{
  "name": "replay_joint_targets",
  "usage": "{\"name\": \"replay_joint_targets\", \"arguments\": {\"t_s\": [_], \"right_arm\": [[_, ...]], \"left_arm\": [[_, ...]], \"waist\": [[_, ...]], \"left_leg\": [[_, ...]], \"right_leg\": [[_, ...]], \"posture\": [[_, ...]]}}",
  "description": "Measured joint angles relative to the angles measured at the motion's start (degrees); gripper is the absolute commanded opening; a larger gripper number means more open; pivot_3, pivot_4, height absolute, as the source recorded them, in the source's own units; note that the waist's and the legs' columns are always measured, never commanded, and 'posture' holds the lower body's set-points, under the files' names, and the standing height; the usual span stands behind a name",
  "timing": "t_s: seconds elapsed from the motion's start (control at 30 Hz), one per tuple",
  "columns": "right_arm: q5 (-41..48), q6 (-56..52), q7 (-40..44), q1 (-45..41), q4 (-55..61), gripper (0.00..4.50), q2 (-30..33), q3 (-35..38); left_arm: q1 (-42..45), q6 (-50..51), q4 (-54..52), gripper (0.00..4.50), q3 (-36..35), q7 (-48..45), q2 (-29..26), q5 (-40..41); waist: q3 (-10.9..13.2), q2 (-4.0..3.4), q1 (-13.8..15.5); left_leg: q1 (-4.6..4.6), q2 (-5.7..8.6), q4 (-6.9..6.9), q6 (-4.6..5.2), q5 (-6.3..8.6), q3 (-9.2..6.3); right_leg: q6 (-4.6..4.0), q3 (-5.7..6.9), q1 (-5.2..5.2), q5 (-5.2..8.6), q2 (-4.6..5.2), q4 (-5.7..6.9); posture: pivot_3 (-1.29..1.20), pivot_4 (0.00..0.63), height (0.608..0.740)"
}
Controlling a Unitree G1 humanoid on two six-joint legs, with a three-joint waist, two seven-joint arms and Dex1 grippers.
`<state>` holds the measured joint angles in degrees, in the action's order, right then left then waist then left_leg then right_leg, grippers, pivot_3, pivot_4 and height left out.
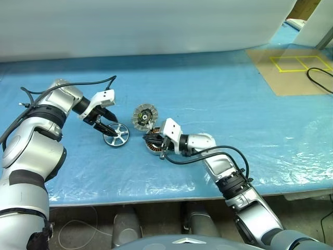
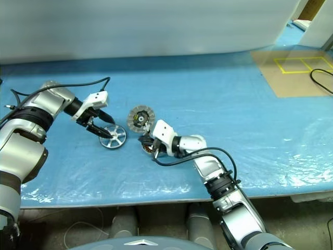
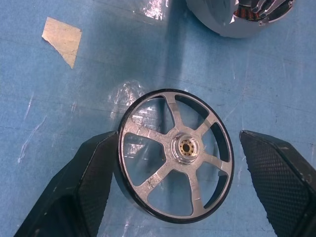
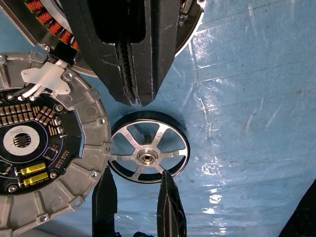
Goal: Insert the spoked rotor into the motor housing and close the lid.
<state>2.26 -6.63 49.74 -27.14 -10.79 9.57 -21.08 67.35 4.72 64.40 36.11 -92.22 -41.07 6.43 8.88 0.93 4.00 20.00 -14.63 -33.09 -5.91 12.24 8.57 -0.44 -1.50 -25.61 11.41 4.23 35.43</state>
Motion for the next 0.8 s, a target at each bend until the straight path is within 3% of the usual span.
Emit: {"name": "replay_joint_targets", "arguments": {"t_s": [0.27,0.4,0.8], "right_arm": [[-0.1,0.0,0.0,0.0,-0.1,0.00,0.0,0.0],[-0.1,0.0,-0.1,0.0,-0.2,0.00,0.0,0.0],[-0.1,0.1,-0.1,0.0,-0.2,0.00,0.0,0.0]], "left_arm": [[-0.9,-1.8,0.3,4.12,-1.4,0.0,1.2,-2.2],[-0.9,-2.5,0.7,2.91,-3.1,0.0,1.6,-4.0],[-0.9,-3.0,1.7,2.91,-5.5,0.0,1.9,-8.2]], "waist": [[0.0,0.00,0.0],[0.0,0.00,0.0],[0.0,0.00,0.0]], "left_leg": [[-0.01,-0.01,0.00,0.00,0.00,0.00],[-0.04,-0.01,0.01,0.00,0.00,-0.01],[-0.04,-0.02,0.04,0.00,0.00,-0.02]], "right_leg": [[-0.01,0.00,0.11,0.01,0.00,-0.02],[-0.01,0.00,0.21,0.01,0.01,-0.07],[-0.01,0.00,0.26,0.01,0.01,-0.17]], "posture": [[0.00,0.150,0.740],[0.00,0.150,0.740],[0.00,0.150,0.740]]}}
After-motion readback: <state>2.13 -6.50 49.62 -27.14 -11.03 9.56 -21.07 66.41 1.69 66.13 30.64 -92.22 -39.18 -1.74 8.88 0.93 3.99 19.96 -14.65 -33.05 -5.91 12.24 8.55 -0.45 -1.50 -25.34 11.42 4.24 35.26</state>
